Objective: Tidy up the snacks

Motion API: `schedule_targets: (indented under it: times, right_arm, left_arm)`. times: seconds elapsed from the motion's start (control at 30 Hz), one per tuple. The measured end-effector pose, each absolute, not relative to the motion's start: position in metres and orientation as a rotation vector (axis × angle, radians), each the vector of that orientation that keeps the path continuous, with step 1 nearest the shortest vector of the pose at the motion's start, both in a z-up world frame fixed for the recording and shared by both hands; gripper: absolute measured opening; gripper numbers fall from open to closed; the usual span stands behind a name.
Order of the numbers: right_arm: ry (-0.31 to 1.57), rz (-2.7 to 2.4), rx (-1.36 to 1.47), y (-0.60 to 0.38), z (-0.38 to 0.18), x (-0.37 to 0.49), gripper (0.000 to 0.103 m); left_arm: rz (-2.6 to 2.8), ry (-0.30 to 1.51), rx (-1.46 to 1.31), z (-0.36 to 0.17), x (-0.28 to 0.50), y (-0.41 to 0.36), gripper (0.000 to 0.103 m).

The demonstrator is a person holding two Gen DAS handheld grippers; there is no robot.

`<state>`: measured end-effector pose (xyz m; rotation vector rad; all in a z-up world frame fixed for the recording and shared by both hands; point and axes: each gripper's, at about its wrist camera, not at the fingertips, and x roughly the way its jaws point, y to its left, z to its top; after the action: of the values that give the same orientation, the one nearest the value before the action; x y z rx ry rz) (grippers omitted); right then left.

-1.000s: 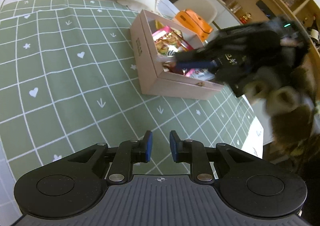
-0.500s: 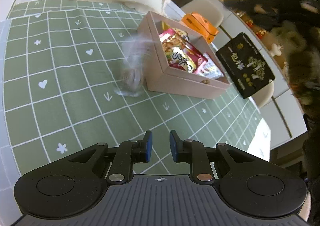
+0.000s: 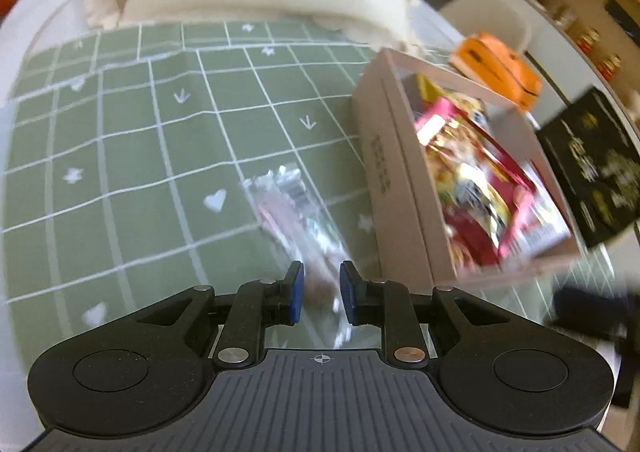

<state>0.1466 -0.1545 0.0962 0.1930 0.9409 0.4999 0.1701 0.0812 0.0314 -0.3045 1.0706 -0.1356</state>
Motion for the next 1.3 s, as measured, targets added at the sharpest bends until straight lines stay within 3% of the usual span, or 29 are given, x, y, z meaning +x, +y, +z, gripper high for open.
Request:
schedule_targets:
  times: [0.3, 0.5, 0.6, 0.67, 0.9, 0.97, 1.0, 1.03, 1.17, 1.3]
  right_arm:
    - [0.979, 0.378, 0.065, -0.161, 0.055, 0.075, 0.055]
    - [0.944, 0.373, -0.018, -0.160, 0.045, 0.043, 0.058]
    - [0.927, 0.372, -0.051, -0.151, 0.045, 0.038, 0.061]
    - [0.933, 0.370, -0.010, -0.143, 0.043, 0.040, 0.067]
    - [0.918, 0.336, -0.007, -0.072, 0.025, 0.066, 0.070]
    - [0.923, 0.336, -0.068, -0.055, 0.018, 0.075, 0.054]
    - [0.938, 0.352, -0.092, -0.051, 0.015, 0.076, 0.040]
    - [0.923, 0.367, -0.124, -0.049, 0.018, 0.073, 0.036]
    - [0.912, 0.438, -0.072, -0.078, 0.049, 0.055, 0.036]
    - [0.725, 0.413, -0.103, -0.113, 0.111, 0.039, 0.036]
  left_arm:
    - [-0.187, 1.002, 0.033, 0.031, 0.169, 0.048, 0.028]
    - [-0.347, 1.031, -0.087, 0.027, 0.125, 0.059, 0.027]
    - [-0.357, 1.051, -0.299, 0.031, 0.101, 0.080, 0.027]
    - [-0.285, 0.997, -0.374, 0.041, 0.084, 0.099, 0.027]
    - [-0.178, 0.920, -0.323, 0.064, 0.046, 0.127, 0.027]
    - [-0.187, 0.897, -0.295, 0.066, 0.040, 0.126, 0.027]
    - [-0.195, 0.887, -0.295, 0.066, 0.039, 0.126, 0.027]
    - [-0.204, 0.881, -0.304, 0.065, 0.036, 0.127, 0.027]
    - [-0.238, 0.872, -0.348, 0.062, 0.026, 0.123, 0.027]
    - [-0.313, 0.887, -0.340, 0.060, 0.022, 0.102, 0.027]
